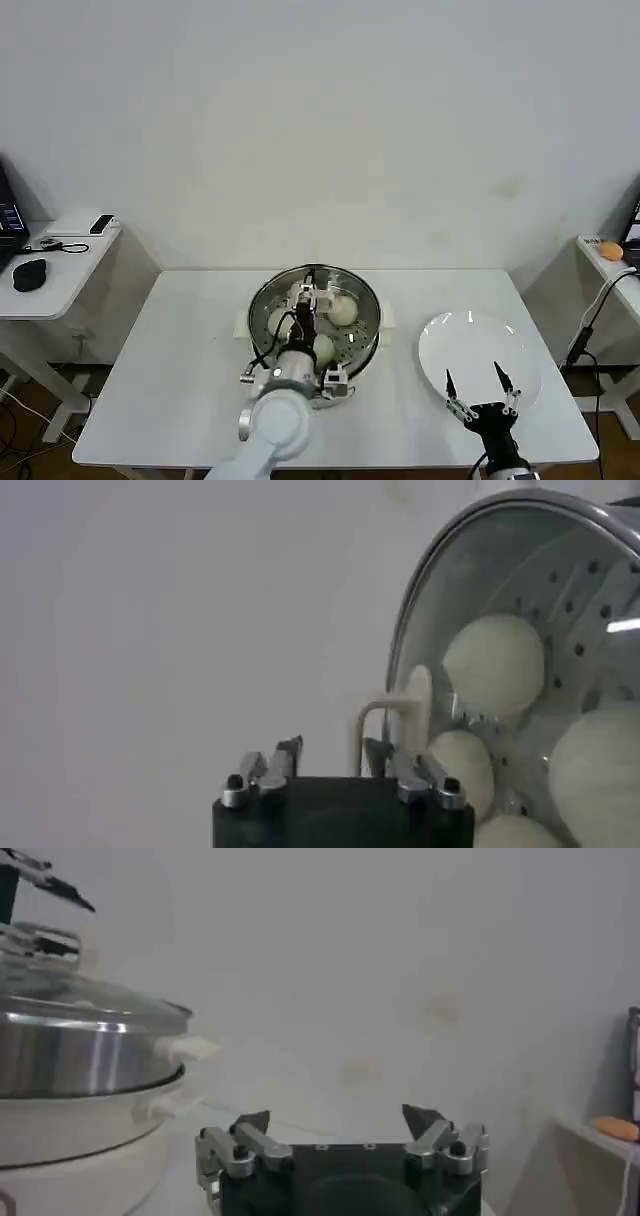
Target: Take steamed baozi put them in steamer then cover it.
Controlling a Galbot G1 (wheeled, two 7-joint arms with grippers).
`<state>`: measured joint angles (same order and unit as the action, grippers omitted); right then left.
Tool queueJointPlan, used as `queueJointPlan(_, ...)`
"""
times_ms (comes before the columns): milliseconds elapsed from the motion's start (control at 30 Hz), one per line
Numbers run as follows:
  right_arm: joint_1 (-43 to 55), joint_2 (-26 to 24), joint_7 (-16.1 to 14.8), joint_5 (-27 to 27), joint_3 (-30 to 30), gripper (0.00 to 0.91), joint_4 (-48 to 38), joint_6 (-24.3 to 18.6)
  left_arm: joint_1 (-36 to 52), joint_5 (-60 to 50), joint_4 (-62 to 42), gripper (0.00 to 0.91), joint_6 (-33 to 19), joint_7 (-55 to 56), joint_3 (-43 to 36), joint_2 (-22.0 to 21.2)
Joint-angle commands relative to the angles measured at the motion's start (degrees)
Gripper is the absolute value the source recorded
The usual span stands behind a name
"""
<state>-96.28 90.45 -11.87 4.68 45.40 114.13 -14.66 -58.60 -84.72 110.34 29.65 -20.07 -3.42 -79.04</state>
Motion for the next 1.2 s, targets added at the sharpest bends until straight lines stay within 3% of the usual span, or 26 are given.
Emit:
queueJointPlan(33, -0.25, -0.02, 0.0, 0.09, -0.06, 0.907, 0.35, -0.07, -5.2, 1.44, 7.81, 0.907, -0.1, 0.1, 0.42, 3.93)
queueJointPlan(333, -0.59, -0.13, 0.01, -0.29, -0.34, 0.907, 0.78, 0.09, -12.86, 5.92, 19.61, 0.907, -0.33, 1.03, 2.98, 11.25)
queueJointPlan(500, -1.48, -1.58, -0.19, -1.93, -0.36, 0.907, 2.0, 0.97, -21.53, 14.58, 26.79, 0.907, -0.8, 3.94, 10.6, 14.27)
queueJointPlan(600, -1.98, -2.38, -0.34, -3.04, -0.26, 0.907, 2.61, 1.93, -28.37, 29.26, 29.99, 0.907, -2.42, 12.21, 17.38, 15.04)
queueJointPlan(633, -2.05, -2.48, -0.47, -3.6, -0.55, 0.907, 3.09, 3.07, -30.34, 38.46, 29.42, 0.907, -3.79, 17.86, 23.42, 14.83)
queueJointPlan(700, -2.67, -2.98, -0.81, -6.42, -0.75, 0.907, 3.68, 4.72, -33.09, 59.22, 26.66, 0.907, -11.0, 25.5, 33.49, 13.41)
queueJointPlan(767, -3.2, -3.27, -0.97, -7.56, -0.49, 0.907, 3.82, 5.75, -35.17, 82.07, 20.18, 0.907, -25.43, 27.08, 42.35, 12.17)
queueJointPlan(833, -3.89, -4.43, -0.91, -8.88, -0.68, 0.907, 3.41, 6.27, -35.84, 94.63, 14.27, 0.907, -28.71, 28.7, 45.65, 12.0)
queueJointPlan(967, -5.65, -6.43, -0.99, -10.87, -1.83, 0.907, 3.26, 7.12, -38.79, 105.87, 9.73, 0.907, -32.31, 30.02, 47.07, 11.38)
queueJointPlan(1200, -8.0, -9.19, -1.81, -17.63, -1.81, 0.907, 4.18, 9.54, -44.77, 103.48, 12.01, 0.907, -31.42, 27.67, 45.81, 8.25)
